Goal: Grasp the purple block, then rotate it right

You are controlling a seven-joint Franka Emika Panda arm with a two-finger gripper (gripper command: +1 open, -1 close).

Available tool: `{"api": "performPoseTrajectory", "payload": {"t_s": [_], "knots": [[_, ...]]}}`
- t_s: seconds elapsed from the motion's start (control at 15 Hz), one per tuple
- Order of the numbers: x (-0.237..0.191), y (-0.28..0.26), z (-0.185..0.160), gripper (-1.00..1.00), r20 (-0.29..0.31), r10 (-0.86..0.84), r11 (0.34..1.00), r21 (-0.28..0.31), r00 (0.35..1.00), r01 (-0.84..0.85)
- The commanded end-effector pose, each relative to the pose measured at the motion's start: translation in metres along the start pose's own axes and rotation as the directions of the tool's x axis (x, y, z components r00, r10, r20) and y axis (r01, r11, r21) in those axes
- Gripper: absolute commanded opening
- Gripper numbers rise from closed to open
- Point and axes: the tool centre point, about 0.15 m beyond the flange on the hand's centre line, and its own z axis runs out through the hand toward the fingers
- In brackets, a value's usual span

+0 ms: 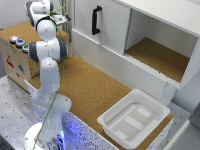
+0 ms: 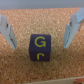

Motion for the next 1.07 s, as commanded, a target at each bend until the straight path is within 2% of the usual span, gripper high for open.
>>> {"api": "performPoseTrajectory", "payload": {"t_s": [0.0, 0.07, 0.13, 0.73, 0.93, 1.0], "knots": [[-0.011, -0.004, 0.013, 1.0, 0.015, -0.02, 1.0, -0.015, 1.0, 0.021], [-0.011, -0.004, 0.013, 1.0, 0.007, -0.014, 1.0, -0.017, 1.0, 0.014], [-0.011, -0.003, 0.014, -1.0, 0.011, -0.013, 1.0, -0.022, 1.0, 0.014], [-0.012, -0.002, 0.01, -1.0, 0.048, -0.005, 0.997, -0.08, 0.999, 0.008], [-0.007, 0.001, -0.002, -1.0, 0.026, 0.015, 0.994, -0.107, 1.0, -0.012], [-0.006, 0.003, -0.006, -1.0, 0.018, 0.031, 0.995, -0.099, 0.999, -0.029]]}}
